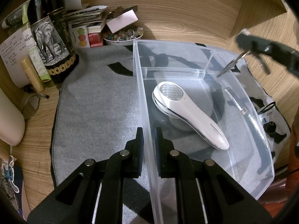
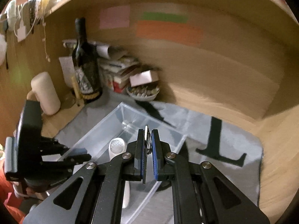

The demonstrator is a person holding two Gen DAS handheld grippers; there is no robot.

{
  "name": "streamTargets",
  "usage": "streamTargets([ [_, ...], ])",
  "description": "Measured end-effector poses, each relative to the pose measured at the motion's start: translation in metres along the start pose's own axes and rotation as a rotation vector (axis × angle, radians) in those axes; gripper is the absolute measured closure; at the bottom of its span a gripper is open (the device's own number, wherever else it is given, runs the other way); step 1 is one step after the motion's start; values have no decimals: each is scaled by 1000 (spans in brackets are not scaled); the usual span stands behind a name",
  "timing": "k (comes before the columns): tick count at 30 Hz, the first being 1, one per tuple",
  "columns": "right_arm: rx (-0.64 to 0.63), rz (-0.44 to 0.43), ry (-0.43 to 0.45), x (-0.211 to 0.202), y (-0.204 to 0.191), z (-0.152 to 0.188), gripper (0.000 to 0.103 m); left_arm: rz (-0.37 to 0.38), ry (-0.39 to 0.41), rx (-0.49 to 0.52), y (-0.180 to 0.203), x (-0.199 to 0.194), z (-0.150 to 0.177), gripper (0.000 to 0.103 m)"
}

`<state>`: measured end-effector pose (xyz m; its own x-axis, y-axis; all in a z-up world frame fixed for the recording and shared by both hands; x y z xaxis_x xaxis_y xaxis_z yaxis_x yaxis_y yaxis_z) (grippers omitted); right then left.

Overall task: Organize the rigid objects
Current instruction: 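Lift the keys and drop them into the box beside the white device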

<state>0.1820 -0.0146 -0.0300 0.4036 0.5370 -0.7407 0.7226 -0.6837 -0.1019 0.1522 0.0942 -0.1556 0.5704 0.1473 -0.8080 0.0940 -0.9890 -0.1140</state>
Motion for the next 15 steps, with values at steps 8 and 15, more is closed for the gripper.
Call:
streamTargets([
  [8, 35, -20, -128, 42, 11, 22, 97, 3, 2, 1, 1, -1, 1, 91],
  [15, 34, -24, -194, 57, 12, 31, 97, 1, 3, 2, 1, 0, 1, 91],
])
Point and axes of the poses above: each gripper's, at about its wrist camera, not at the fingertips, and x roughly the way its jaws point, y to its right, z to its underside, the point moved 5 cm from there along x, roughly the way its jaws point, and after that the axes turned 15 degrees about -z, right-handed, at the moved point
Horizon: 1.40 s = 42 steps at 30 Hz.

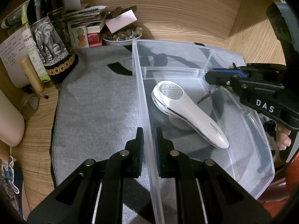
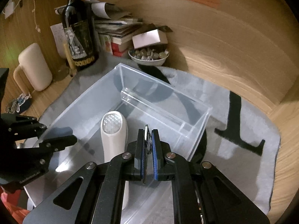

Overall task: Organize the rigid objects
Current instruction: 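Lift the keys and drop them into the box beside the white device, then move the right gripper to the white plug adapter and grasp it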

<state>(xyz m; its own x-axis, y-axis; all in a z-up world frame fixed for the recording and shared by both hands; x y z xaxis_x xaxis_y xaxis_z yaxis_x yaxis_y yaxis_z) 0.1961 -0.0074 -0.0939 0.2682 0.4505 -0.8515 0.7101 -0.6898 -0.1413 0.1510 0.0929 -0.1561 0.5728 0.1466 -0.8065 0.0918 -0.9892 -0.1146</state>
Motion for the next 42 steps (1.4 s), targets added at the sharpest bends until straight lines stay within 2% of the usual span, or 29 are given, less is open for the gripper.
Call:
streamTargets([
  [16, -30, -11, -58, 9, -9, 6, 95, 0, -1, 2, 1, 0, 0, 91],
  [27, -25, 28, 29, -21, -5, 2, 60, 0, 0, 2, 1, 1, 0, 91],
  [33, 25, 62, 83, -46, 11, 6, 55, 0, -1, 2, 1, 1, 0, 91],
  [42, 137, 197, 170, -101, 51, 30, 51, 0, -1, 5, 1, 2, 1, 91],
])
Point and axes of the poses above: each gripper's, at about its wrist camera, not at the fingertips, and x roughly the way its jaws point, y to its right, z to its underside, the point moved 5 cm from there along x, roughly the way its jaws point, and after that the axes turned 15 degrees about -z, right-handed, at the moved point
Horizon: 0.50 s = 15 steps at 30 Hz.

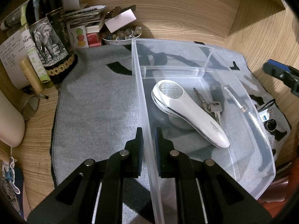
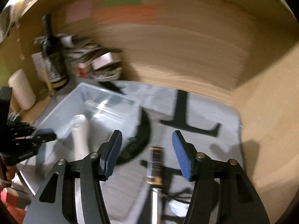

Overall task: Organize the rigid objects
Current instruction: 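Move the right gripper to the white plug adapter and grasp it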

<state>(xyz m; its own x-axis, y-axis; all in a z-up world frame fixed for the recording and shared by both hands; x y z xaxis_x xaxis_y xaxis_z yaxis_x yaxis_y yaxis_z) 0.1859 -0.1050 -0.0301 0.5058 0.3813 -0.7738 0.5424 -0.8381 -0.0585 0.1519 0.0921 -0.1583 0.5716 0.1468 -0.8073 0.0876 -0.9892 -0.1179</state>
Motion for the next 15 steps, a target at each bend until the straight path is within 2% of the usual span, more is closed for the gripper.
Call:
streamTargets([
  [8, 134, 150, 19, -36, 53, 30, 48, -3, -1, 0, -1, 0, 1, 91],
  [10, 170, 158, 4, -36, 62, 42, 42, -3, -1, 1, -1, 0, 1, 91],
  [15, 242, 138, -56, -24, 72, 72, 41, -6, -6, 2, -1, -1, 1, 91],
])
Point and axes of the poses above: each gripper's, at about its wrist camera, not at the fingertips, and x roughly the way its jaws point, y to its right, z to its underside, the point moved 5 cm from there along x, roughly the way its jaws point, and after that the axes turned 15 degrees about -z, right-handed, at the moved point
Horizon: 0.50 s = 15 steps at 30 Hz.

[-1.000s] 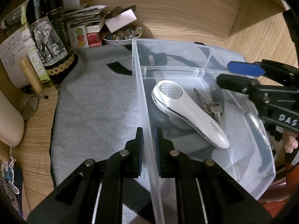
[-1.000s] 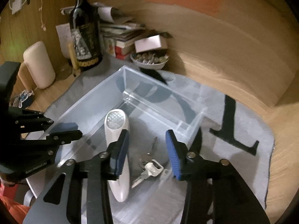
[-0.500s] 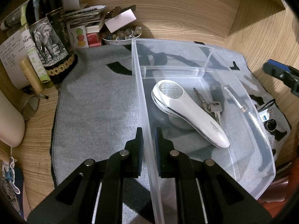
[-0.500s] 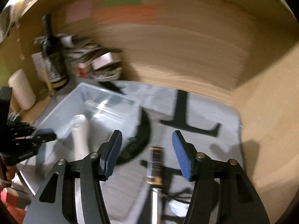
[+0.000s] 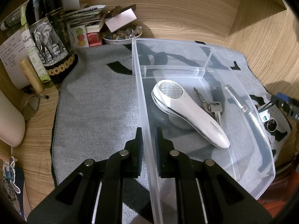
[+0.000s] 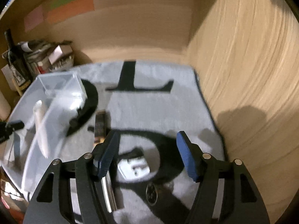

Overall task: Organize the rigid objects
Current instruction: 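Move the right gripper to the white plug adapter and grasp it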

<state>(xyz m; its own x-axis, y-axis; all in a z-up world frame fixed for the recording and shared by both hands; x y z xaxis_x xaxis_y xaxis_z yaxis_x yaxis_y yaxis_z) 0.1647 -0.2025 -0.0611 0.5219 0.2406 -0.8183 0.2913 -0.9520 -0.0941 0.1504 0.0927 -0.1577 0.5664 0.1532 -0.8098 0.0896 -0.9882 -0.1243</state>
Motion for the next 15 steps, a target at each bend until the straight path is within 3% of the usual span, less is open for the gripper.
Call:
streamTargets([
  [7, 71, -72, -47, 3, 2, 30, 41, -6, -3, -1, 1, 0, -1, 91],
  [13, 75, -83, -101, 21, 2, 41, 41, -7, -4, -1, 0, 0, -1, 91],
  [15, 78, -82, -103, 25, 4, 41, 47, -7, -4, -1, 1, 1, 0, 91],
])
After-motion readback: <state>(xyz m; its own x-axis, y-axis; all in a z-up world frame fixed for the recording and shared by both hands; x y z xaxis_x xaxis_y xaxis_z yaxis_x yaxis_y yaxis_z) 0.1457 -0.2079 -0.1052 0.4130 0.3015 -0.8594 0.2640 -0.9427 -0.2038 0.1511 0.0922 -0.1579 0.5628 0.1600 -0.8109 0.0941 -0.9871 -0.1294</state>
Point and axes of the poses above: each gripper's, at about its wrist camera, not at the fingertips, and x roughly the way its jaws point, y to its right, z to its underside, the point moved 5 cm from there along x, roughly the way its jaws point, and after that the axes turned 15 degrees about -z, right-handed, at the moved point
